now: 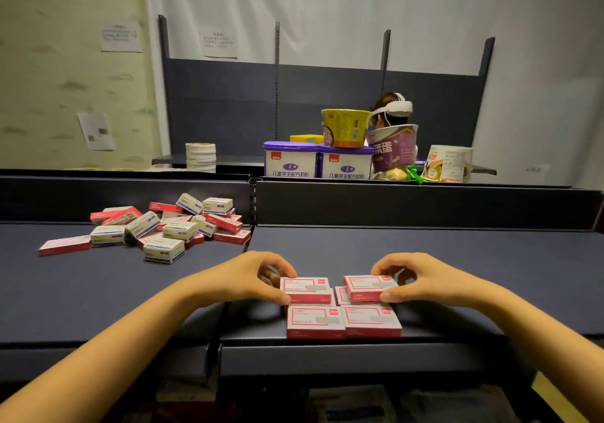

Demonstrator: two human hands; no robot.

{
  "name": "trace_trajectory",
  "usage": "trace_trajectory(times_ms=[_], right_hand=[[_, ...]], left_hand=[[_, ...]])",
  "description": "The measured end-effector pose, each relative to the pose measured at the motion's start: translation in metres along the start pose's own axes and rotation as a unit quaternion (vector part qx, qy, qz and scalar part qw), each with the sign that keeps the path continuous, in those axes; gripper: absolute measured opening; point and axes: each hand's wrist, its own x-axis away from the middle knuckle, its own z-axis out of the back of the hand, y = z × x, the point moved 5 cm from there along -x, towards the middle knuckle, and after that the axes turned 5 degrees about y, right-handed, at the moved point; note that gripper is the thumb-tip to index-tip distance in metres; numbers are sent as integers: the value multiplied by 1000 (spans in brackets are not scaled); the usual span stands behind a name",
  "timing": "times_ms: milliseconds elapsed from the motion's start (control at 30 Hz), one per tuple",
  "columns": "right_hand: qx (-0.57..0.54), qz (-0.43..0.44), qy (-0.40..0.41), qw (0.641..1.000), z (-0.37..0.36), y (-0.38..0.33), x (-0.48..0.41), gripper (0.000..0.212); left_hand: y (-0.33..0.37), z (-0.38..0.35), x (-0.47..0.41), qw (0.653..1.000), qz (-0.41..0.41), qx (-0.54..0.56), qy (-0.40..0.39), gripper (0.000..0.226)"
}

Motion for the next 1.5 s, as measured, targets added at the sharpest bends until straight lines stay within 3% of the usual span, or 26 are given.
trace_trajectory(times_ms=[367, 633, 933, 1133, 1267, 1367, 1500], right_hand=[[-19, 2, -34, 999, -12, -2, -13, 30], [-46, 50, 1, 998, -3, -30, -31, 77], [-48, 90, -26, 994, -46, -115, -88, 59], [-59, 100, -11, 993, -87, -182, -132, 59], [-87, 89, -10, 992, -124, -220, -155, 56], [-91, 82, 3, 993, -149, -239, -168, 54], [-89, 71, -6, 993, -176, -252, -183, 58]], left_hand=[[-4, 0, 1, 1000, -12, -9, -9, 32], [-14, 38, 18, 998, -27, -24, 52, 48], [-68, 127, 62, 991, -28, -71, 113, 63], [-125, 205, 105, 988, -12, -74, 132, 71], [-180, 260, 131, 982, 27, -82, 168, 62], [-217, 291, 142, 978, 59, -85, 182, 75], [-255, 312, 148, 972, 91, -101, 192, 69]])
